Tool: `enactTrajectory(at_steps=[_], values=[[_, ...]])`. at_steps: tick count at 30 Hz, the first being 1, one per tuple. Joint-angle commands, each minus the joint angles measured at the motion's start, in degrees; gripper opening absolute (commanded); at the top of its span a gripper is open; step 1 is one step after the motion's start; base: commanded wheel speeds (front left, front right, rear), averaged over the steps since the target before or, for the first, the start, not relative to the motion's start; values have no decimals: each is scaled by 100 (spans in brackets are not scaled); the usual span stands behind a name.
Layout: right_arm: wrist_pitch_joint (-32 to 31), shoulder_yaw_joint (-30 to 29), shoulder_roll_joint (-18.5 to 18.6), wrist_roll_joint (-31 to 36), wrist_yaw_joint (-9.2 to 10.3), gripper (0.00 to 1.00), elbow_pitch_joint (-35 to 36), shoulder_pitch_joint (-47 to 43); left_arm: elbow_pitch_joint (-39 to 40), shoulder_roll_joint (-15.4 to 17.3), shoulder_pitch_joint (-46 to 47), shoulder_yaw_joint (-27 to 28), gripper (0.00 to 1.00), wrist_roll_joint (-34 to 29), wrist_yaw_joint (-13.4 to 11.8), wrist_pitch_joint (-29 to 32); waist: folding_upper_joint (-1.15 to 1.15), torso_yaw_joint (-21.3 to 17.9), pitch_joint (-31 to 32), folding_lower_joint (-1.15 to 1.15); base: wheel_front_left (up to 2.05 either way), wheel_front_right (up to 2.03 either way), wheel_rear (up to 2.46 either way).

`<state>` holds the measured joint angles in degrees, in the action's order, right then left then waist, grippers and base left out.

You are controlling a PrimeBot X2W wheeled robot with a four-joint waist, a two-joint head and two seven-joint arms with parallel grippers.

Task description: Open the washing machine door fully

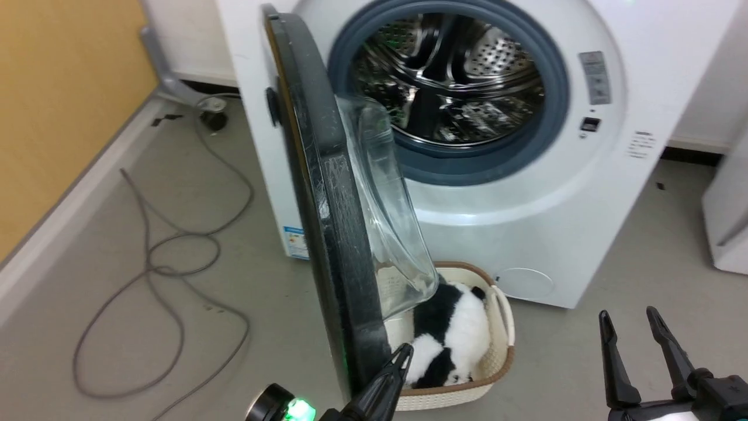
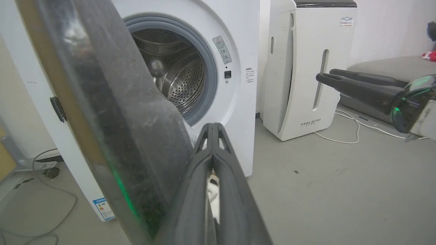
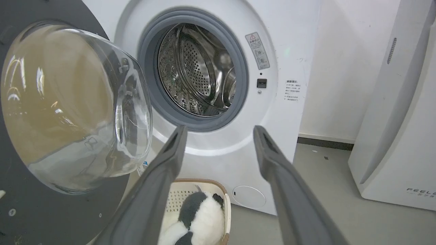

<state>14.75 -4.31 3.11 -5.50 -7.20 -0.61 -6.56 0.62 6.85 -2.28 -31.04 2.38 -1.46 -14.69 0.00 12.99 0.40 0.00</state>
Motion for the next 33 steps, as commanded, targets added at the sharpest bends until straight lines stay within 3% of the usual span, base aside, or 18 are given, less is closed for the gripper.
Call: enactTrajectory(at_steps=[1, 11, 17, 27, 33], values=[[25, 2, -24, -20, -29, 100, -9, 3, 7, 101, -32, 91, 0, 24, -69, -12, 0, 113, -3, 0, 0, 0, 0], [25, 24, -24, -65, -29, 100, -8, -27, 277, 296, -277, 247, 0, 82, -263, 73, 0, 691, -23, 0, 0, 0, 0], [25, 34, -24, -36, -29, 100, -2, -9, 382, 475, -370, 641, 0, 201, -509, 104, 0, 896, -71, 0, 0, 0, 0], [25, 78, -24, 60, -29, 100, 18, 118, 250, 1069, -172, 1785, 0, 510, -877, 101, 0, 884, -325, 0, 0, 0, 0], [25, 10, -24, 143, -29, 100, 42, 185, -66, 1209, -20, 2435, 0, 839, -1101, 58, 0, 729, -503, 0, 0, 0, 0]])
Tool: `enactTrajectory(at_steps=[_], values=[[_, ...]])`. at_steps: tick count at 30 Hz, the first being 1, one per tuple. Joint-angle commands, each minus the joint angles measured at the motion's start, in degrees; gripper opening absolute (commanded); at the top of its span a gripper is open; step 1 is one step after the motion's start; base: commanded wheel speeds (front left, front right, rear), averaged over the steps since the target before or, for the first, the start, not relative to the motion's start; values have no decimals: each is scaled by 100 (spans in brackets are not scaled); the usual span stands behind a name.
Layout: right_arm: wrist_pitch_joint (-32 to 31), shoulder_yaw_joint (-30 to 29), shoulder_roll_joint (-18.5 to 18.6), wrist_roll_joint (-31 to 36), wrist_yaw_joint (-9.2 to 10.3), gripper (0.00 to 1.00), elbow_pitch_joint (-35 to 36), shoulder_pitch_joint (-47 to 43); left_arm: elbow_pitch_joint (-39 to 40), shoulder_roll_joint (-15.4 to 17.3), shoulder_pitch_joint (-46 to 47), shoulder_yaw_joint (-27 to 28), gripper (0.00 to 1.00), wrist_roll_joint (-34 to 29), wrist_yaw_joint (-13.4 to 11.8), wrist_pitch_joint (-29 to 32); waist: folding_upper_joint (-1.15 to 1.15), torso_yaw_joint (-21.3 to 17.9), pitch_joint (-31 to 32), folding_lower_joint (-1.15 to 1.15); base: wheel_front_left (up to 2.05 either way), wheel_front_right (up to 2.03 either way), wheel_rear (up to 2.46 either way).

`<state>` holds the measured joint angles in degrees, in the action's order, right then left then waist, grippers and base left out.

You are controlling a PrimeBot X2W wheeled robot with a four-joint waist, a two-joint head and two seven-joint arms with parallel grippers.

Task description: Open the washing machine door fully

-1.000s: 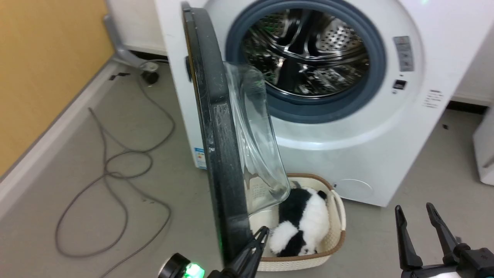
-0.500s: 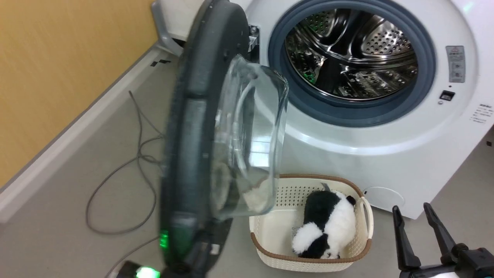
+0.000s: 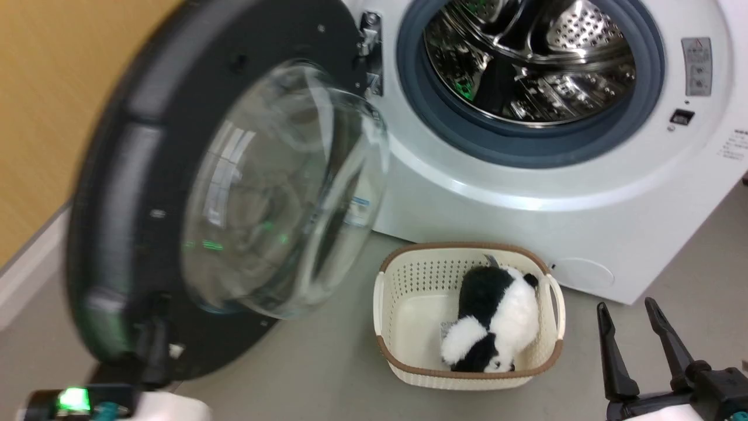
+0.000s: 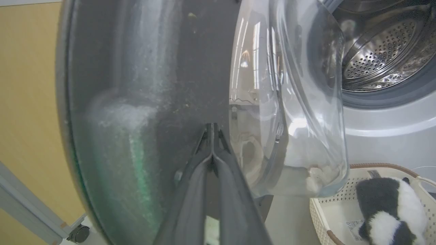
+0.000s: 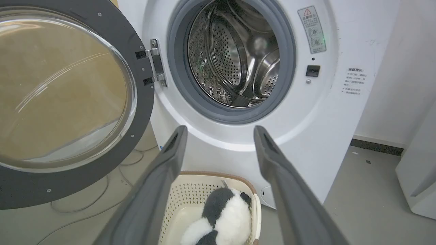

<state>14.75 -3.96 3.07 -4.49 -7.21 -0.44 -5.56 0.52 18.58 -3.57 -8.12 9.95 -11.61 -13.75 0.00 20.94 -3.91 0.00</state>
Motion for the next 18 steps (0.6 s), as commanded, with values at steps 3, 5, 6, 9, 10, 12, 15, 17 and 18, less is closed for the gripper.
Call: enactTrajectory(at_steps=[3, 5, 6, 9, 10, 12, 15, 17, 18], values=[[25, -78, -19, 68, -28, 100, 63, 135, -216, 70, 224, 475, 0, 301, -154, -66, 0, -119, -183, 0, 0, 0, 0], [25, -92, -19, 94, -28, 100, 78, 168, -356, 88, 325, 672, 0, 418, -189, -84, 0, -145, -250, 0, 0, 0, 0], [25, -103, -19, 107, -28, 100, 85, 185, -457, 101, 387, 762, 0, 483, -184, -92, 0, -150, -284, 0, 0, 0, 0], [25, -126, -19, 128, -28, 100, 95, 234, -773, 114, 614, 992, 0, 635, -156, -111, 0, -170, -352, 0, 0, 0, 0], [25, -119, -19, 137, -28, 100, 92, 252, -866, 111, 684, 1052, 0, 677, -145, -114, 0, -186, -373, 0, 0, 0, 0], [25, -122, -19, 154, -28, 100, 86, 285, -1053, 111, 837, 1172, 0, 738, -133, -119, 0, -201, -406, 0, 0, 0, 0], [25, -125, -19, 171, -28, 100, 84, 326, -1197, 107, 999, 1308, 0, 781, -126, -122, 0, -225, -437, 0, 0, 0, 0], [25, -125, -19, 194, -28, 100, 83, 364, -1360, 127, 1130, 1405, 0, 787, -80, -123, 0, -264, -471, 0, 0, 0, 0], [25, -131, -19, 203, -28, 100, 87, 381, -1427, 130, 1200, 1446, 0, 785, -58, -123, 0, -279, -487, 0, 0, 0, 0]])
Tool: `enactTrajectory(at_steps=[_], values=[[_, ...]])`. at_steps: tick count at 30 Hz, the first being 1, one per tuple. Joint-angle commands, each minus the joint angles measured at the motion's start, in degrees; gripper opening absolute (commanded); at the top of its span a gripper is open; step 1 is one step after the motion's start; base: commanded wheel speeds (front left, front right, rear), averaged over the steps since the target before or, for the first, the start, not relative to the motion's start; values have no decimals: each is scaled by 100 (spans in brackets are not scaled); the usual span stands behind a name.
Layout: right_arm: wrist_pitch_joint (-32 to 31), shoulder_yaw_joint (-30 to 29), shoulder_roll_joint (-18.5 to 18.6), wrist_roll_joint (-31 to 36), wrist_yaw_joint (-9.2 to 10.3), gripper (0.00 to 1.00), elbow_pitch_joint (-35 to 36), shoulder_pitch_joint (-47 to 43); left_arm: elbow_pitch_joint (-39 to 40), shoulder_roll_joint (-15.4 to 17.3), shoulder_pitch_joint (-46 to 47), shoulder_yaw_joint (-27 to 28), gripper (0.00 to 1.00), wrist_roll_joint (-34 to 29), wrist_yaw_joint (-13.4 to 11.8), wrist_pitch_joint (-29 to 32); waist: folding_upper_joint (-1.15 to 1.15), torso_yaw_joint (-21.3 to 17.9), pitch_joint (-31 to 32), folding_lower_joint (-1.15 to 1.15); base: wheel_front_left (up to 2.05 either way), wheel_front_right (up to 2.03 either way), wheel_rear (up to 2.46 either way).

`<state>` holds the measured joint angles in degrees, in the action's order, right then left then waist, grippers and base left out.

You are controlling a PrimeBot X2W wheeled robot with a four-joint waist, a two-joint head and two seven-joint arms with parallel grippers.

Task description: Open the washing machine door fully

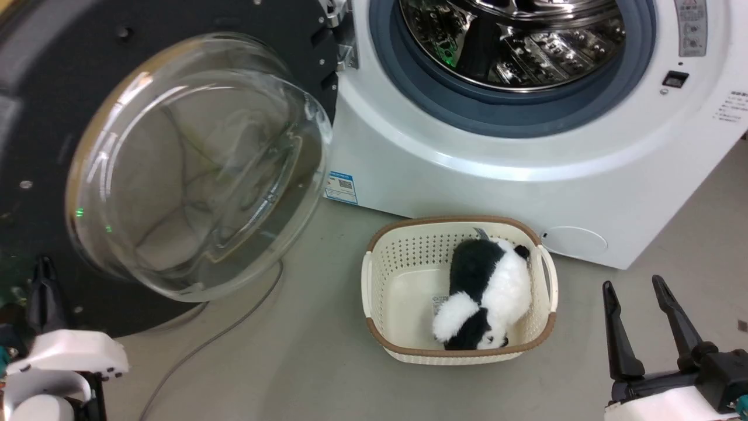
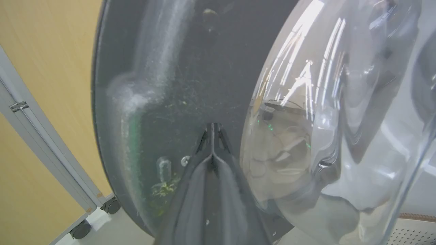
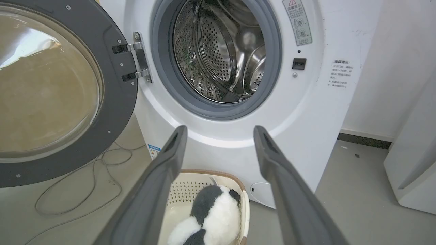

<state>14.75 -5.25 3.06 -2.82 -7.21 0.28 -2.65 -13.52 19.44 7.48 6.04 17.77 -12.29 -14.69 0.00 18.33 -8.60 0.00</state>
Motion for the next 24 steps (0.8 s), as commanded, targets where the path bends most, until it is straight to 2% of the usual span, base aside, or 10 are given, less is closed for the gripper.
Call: enactTrajectory(at_steps=[1, 14, 24], values=[[25, -9, -18, 43, -28, 100, 16, 104, -125, 52, 153, 63, 0, 1, 31, -29, 0, -35, -30, 0, 0, 0, 0], [25, -44, -18, 80, -28, 100, 12, 187, -1364, 287, 993, 723, 0, 40, 348, -30, 0, -275, -173, 0, 0, 0, 0], [25, -9, -18, 4, -28, 100, -69, 135, -1498, 217, 1028, 926, 0, -257, 591, -30, 0, -326, 45, 0, 0, 0, 0]])
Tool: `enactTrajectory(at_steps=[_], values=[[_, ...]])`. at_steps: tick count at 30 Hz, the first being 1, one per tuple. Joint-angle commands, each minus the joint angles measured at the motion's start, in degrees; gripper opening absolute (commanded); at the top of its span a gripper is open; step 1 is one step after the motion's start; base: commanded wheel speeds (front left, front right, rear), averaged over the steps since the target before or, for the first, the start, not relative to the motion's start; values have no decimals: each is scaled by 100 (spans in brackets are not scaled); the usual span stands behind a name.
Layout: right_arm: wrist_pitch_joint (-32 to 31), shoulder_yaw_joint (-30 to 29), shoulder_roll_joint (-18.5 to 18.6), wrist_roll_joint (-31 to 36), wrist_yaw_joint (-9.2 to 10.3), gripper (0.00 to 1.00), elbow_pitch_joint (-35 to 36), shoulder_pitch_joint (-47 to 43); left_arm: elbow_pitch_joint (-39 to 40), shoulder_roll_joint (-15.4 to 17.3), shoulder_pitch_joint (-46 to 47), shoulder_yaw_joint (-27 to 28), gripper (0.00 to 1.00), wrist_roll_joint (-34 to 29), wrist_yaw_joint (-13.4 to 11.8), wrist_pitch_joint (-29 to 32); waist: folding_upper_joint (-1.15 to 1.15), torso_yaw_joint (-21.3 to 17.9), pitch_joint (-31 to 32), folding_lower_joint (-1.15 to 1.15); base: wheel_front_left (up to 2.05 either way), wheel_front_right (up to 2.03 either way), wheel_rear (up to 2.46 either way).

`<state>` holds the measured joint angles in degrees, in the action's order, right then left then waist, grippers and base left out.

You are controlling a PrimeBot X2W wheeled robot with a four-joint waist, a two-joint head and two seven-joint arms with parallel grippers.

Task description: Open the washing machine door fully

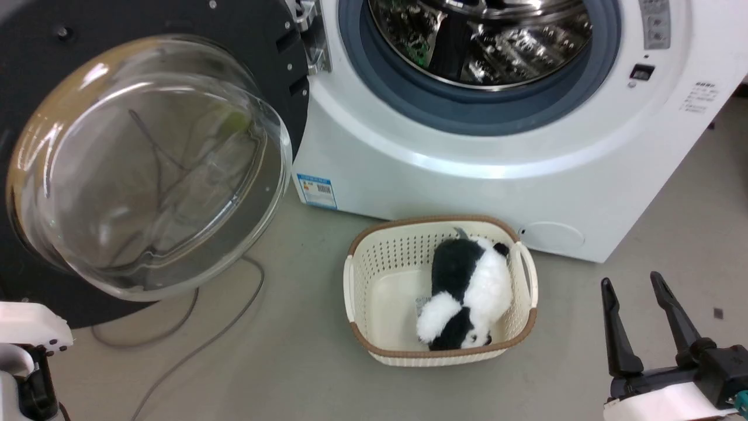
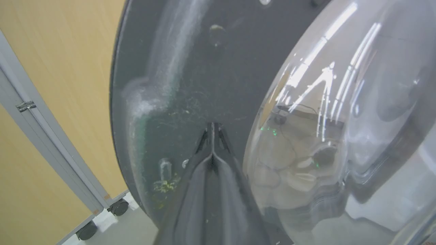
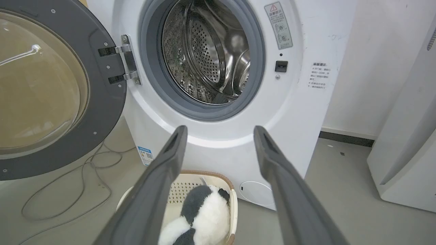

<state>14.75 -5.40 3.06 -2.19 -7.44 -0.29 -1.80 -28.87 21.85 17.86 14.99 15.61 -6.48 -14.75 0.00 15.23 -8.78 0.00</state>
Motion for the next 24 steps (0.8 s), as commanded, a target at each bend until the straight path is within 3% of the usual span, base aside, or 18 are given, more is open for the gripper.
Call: enactTrajectory(at_steps=[1, 10, 20, 21, 22, 24], values=[[25, 21, -18, -74, -5, 100, -18, 40, 96, -40, -62, 55, 0, -73, 31, -25, 0, -35, 107, 0, 0, 0, 0], [25, 10, -18, -222, -5, 100, -58, -125, 1084, -395, -866, 89, 0, -483, 152, -25, 0, -188, 570, 0, 0, 0, 0], [25, -23, -18, -301, -5, 100, -73, -370, 2285, -960, -1602, -401, 0, -753, 389, -25, 0, -320, 923, 0, 0, 0, 0], [25, -29, -18, -306, -5, 100, -69, -375, 2391, -1003, -1636, -452, 24, -772, 413, -25, 0, -337, 937, 0, 0, 0, 0], [25, -29, -18, -311, -5, 100, -69, -377, 2452, -1047, -1666, -496, 100, -761, 447, -25, 0, -360, 951, 0, 0, 0, 0], [25, -4, -18, -312, -5, 100, -75, -372, 2503, -1084, -1704, -582, 100, -737, 544, -25, 0, -419, 972, 0, 0, 0, 0]])
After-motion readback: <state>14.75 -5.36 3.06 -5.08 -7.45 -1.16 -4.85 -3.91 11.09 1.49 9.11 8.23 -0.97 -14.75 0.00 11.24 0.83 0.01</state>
